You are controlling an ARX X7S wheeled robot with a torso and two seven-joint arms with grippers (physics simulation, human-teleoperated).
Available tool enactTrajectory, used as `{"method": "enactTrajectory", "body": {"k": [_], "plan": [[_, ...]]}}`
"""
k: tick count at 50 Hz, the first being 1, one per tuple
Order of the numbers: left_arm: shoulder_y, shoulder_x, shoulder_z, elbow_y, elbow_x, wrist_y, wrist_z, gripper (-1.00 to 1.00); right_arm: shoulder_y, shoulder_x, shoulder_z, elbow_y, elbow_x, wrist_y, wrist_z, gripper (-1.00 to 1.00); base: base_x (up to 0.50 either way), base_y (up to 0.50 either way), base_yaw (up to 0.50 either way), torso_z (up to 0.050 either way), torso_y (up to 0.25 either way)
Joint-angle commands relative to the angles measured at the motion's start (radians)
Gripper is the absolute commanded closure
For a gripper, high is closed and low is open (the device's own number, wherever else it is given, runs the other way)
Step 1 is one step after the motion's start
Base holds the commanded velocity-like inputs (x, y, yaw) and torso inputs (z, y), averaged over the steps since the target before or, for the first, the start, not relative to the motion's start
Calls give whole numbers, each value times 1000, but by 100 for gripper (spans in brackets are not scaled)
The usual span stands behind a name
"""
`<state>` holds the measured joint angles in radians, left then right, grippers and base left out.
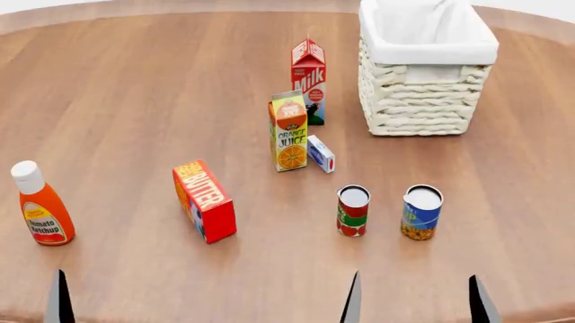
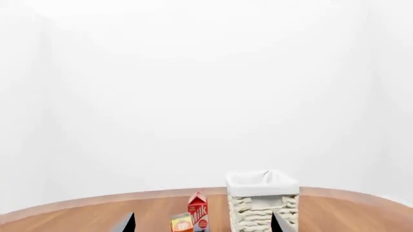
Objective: Pick up the tomato sauce, and put it in the basket.
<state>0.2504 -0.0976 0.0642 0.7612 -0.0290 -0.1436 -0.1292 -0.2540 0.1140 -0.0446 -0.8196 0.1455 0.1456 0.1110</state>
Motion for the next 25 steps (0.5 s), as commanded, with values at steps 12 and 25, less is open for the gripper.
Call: {"method": "enactTrajectory", "body": {"k": [12,25], "plan": [[29,-40,28,102,-4,-10,-36,-100,-14,40,-6,-88,52,54,38,-100,418,0,0,0,0],[30,-54,39,99,-5,-10,-54,-100,-15,52,-11,-77,74,53,51,-100,500,0,0,0,0]]}}
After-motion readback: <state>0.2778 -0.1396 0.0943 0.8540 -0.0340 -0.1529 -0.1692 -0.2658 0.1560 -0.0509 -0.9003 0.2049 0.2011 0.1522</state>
